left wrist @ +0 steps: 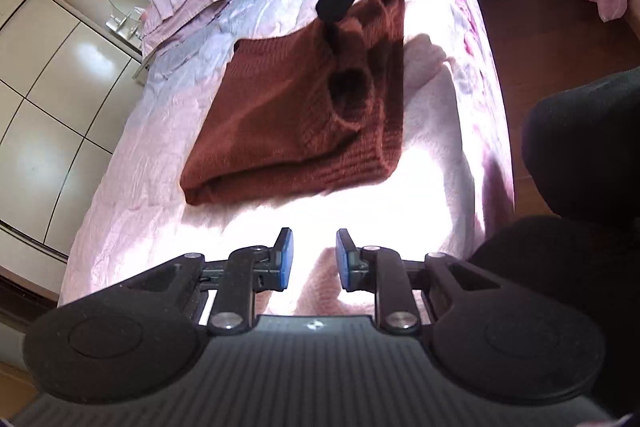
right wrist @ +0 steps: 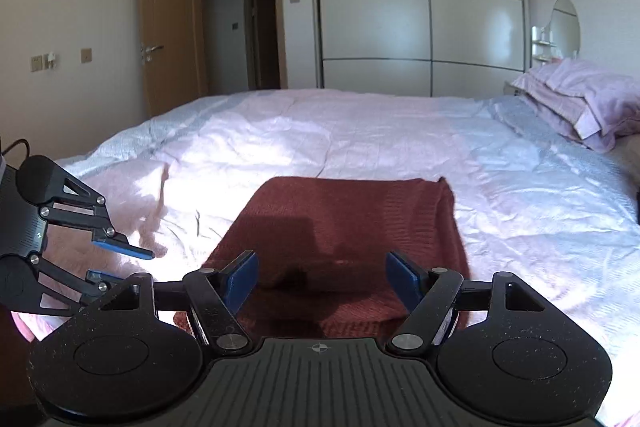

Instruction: Fold clothes

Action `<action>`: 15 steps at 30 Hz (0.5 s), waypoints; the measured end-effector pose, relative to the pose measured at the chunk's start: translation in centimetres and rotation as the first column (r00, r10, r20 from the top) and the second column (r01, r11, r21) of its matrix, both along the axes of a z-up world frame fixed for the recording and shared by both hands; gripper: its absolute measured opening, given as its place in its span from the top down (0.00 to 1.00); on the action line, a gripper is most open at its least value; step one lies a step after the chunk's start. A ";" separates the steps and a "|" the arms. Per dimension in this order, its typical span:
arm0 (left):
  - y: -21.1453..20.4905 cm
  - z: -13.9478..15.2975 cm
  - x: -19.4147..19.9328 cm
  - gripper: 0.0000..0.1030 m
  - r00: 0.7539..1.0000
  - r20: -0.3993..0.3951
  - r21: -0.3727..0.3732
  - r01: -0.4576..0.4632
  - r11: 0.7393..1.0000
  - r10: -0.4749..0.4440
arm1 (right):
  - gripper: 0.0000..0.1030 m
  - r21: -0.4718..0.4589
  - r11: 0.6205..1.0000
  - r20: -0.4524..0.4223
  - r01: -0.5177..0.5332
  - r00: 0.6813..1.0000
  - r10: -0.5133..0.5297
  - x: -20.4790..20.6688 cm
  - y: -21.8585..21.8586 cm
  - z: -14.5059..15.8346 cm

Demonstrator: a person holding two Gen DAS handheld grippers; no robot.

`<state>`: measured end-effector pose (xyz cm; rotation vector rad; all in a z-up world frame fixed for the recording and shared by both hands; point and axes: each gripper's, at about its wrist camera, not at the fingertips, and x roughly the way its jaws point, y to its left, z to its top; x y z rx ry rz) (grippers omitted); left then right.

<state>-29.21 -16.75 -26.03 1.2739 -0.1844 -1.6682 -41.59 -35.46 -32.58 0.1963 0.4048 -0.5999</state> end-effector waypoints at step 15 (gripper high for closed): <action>-2.5 -0.3 1.8 0.81 0.999 -0.035 0.013 0.031 0.999 -0.030 | 0.29 0.169 0.981 -0.086 0.092 0.993 -0.078 0.2 -1.3 -4.9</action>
